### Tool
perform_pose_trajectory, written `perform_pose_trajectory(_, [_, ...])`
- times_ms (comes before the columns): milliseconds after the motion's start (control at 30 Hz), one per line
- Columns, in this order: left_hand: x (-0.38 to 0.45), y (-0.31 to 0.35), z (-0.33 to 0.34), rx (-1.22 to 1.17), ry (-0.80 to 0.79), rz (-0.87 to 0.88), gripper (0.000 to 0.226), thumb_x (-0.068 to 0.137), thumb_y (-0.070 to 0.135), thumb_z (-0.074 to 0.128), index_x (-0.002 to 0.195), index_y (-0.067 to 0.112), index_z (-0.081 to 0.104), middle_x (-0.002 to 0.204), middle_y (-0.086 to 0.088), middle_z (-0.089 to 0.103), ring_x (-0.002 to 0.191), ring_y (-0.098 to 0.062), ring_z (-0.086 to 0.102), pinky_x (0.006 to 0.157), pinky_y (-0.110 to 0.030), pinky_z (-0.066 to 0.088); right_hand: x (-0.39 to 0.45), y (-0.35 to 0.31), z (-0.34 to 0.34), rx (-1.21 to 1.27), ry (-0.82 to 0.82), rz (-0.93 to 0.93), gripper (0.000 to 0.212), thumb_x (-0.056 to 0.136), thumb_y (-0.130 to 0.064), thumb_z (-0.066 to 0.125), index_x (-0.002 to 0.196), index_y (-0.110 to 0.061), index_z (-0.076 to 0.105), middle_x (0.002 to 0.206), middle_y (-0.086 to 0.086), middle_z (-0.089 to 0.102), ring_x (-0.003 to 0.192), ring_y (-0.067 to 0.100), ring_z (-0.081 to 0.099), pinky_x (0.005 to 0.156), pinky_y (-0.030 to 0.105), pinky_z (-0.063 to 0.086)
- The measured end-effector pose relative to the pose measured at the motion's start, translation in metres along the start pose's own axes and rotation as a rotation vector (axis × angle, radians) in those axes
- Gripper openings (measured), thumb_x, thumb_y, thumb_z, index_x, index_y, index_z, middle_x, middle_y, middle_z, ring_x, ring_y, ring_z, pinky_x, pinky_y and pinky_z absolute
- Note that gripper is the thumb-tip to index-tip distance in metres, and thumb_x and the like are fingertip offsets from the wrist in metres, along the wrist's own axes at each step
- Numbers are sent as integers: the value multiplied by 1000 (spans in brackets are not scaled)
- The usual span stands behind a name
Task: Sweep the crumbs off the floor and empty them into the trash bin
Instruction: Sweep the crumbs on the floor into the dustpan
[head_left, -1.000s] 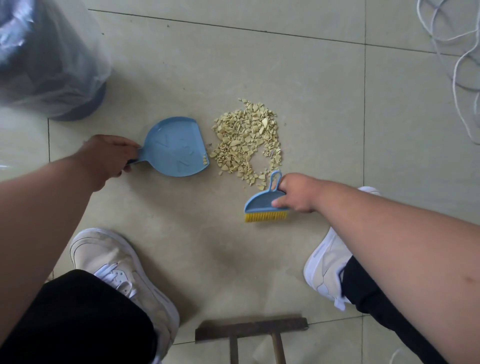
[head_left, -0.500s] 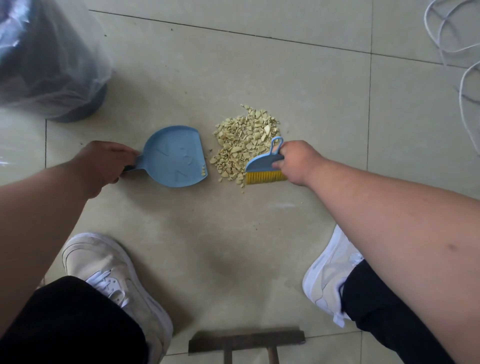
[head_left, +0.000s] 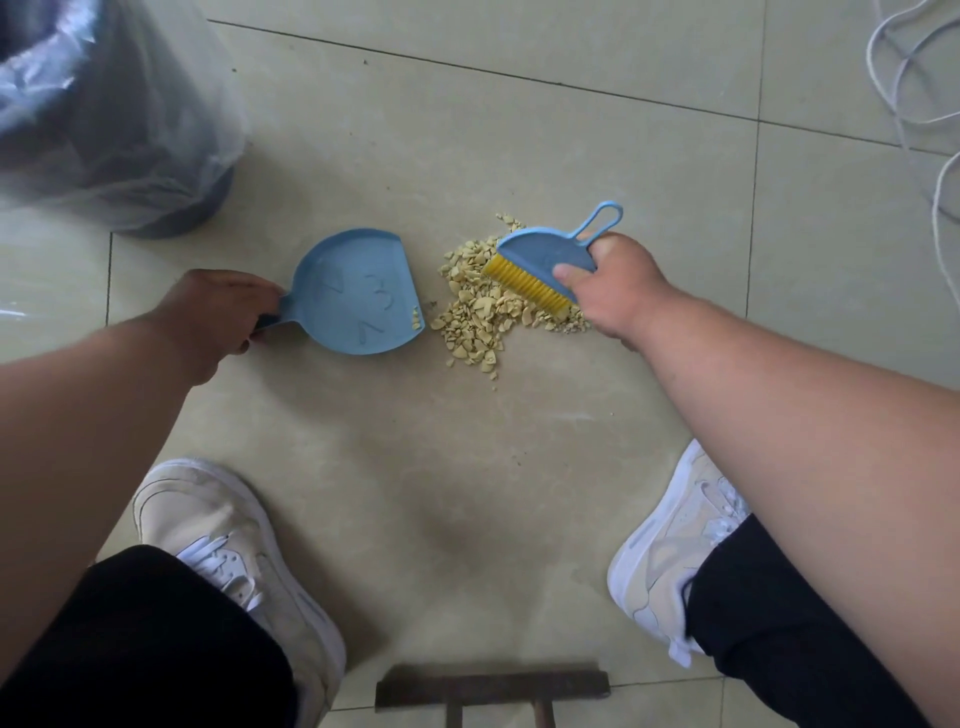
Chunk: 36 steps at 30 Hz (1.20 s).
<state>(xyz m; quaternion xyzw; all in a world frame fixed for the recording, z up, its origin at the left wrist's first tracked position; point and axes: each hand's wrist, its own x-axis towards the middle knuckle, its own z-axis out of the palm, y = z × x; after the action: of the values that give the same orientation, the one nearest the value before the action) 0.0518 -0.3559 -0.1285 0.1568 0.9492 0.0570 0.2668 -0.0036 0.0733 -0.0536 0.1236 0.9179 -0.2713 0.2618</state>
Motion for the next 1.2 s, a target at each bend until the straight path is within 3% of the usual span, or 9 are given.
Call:
perform_pose_trajectory(167, [2, 1, -4, 110, -45, -66, 40, 75, -7, 84, 108, 15, 79, 103, -1, 75, 101, -26, 71, 86, -36, 53, -23, -1, 47, -175, -267, -85, 33, 97, -29, 68, 125, -11, 68, 108, 5, 67, 94, 20, 60, 79, 23, 42])
perform_pose_trajectory(300, [4, 3, -1, 181, -78, -89, 42, 80, -4, 77, 112, 23, 79, 102, 4, 74, 98, -20, 71, 87, -34, 56, -47, 7, 83, -171, -399, -70, 32, 98, -27, 67, 126, -12, 67, 106, 4, 66, 96, 21, 65, 75, 24, 46])
perform_pose_trajectory(467, [2, 12, -7, 302, -137, -49, 36, 91, 5, 69, 122, 24, 72, 120, 4, 71, 117, -20, 67, 93, -30, 50, -42, 6, 81, -166, -310, -55, 31, 99, -28, 66, 124, -11, 68, 106, 6, 64, 95, 23, 63, 78, 26, 45])
perform_pose_trajectory(667, [2, 16, -11, 305, -163, -90, 32, 89, 6, 68, 111, 28, 72, 112, 8, 70, 111, -16, 67, 92, -27, 52, -11, 5, 47, -137, -111, 9, 30, 98, -31, 66, 119, -8, 69, 104, 10, 64, 95, 29, 63, 78, 25, 41])
perform_pose_trajectory(767, [0, 19, -13, 157, -166, -202, 33, 87, 12, 74, 110, 35, 67, 108, 14, 66, 110, -11, 66, 85, -19, 48, -2, 5, 34, -109, -98, 9, 31, 98, -30, 65, 123, -10, 68, 110, 9, 66, 97, 26, 62, 81, 24, 41])
perform_pose_trajectory(967, [4, 23, -19, -231, -103, -556, 20, 92, 20, 73, 107, 32, 66, 96, 10, 60, 104, -15, 68, 79, -22, 47, -7, -13, 40, 152, -84, 80, 24, 96, -32, 66, 113, -15, 72, 100, 4, 73, 87, 25, 69, 69, 26, 48])
perform_pose_trajectory(1067, [-1, 16, -13, -330, -69, -646, 17, 91, 26, 74, 105, 33, 67, 89, 10, 57, 98, -13, 70, 74, -23, 46, -18, -31, 64, 387, -85, 188, 26, 85, -38, 73, 99, -17, 76, 90, 4, 78, 83, 30, 76, 75, 47, 65])
perform_pose_trajectory(1133, [-4, 15, -13, -448, -24, -705, 11, 94, 24, 69, 104, 30, 69, 90, 9, 61, 97, -14, 70, 73, -22, 46, -19, -37, 86, 576, -117, 265, 29, 75, -40, 76, 91, -16, 76, 85, 5, 80, 86, 37, 77, 74, 67, 60])
perform_pose_trajectory(1200, [-9, 15, -10, -773, 148, -760, 9, 93, 20, 67, 100, 25, 70, 86, 7, 60, 86, -16, 67, 64, -20, 48, -20, -42, 107, 682, -153, 307, 28, 74, -39, 77, 88, -14, 75, 85, 5, 80, 85, 37, 78, 73, 72, 57])
